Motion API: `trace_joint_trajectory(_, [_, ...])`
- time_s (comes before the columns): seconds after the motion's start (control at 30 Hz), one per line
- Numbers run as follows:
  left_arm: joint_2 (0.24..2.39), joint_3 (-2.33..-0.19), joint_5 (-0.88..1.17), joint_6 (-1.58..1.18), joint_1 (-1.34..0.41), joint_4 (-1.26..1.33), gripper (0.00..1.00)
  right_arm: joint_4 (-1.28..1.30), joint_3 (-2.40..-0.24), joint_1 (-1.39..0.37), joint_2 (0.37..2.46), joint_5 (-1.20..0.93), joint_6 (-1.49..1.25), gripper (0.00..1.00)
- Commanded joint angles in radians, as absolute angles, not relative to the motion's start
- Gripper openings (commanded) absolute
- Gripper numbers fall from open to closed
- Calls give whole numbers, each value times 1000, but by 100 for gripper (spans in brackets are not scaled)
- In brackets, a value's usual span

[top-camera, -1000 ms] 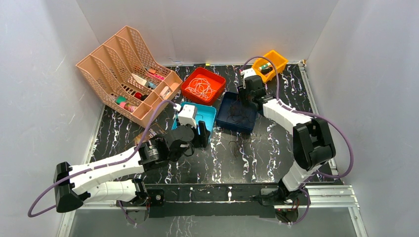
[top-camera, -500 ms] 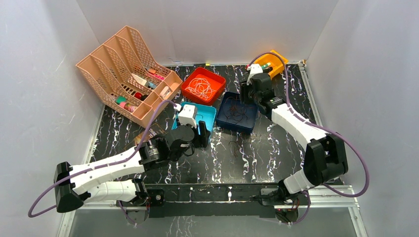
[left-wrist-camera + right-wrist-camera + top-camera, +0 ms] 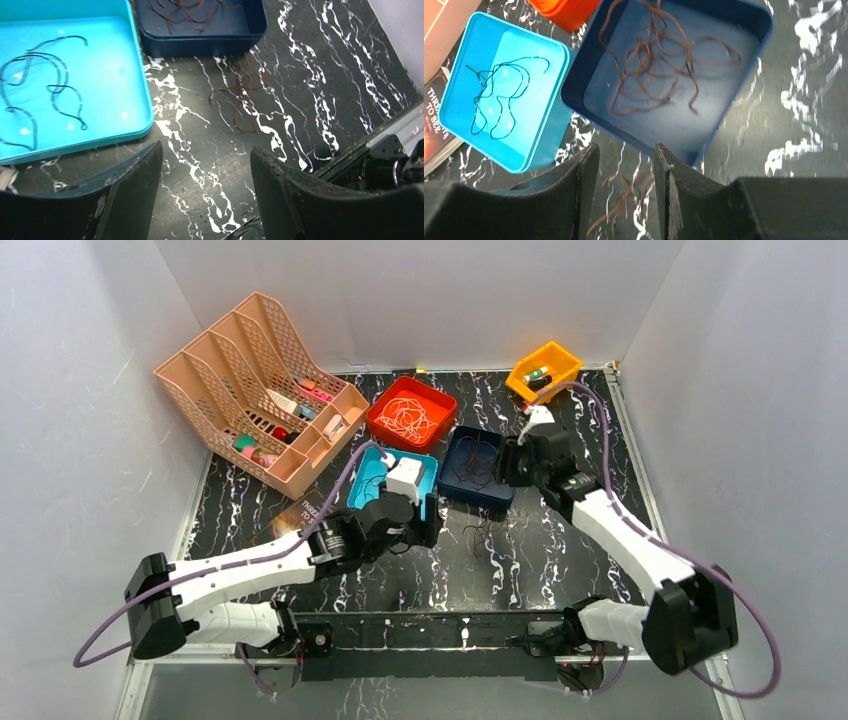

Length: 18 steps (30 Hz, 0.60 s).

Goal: Untangle the cables

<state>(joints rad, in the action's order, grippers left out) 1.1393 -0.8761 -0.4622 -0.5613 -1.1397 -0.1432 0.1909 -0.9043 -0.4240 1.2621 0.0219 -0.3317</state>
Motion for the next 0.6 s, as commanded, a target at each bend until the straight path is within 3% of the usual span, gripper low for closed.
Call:
trace_joint_trajectory(0.0, [1218, -909, -331, -529, -1132, -52, 64, 254, -799, -426, 1075, 92, -508, 53])
trace_joint_trajectory(0.27, [1473, -1003, -177, -527, -1125, 52, 66, 318, -630, -425, 800, 131, -652, 53])
trace_joint_trajectory(0.57, [1696, -1080, -62, -549, -1085, 111, 61, 360, -629, -426, 748, 152, -634, 54])
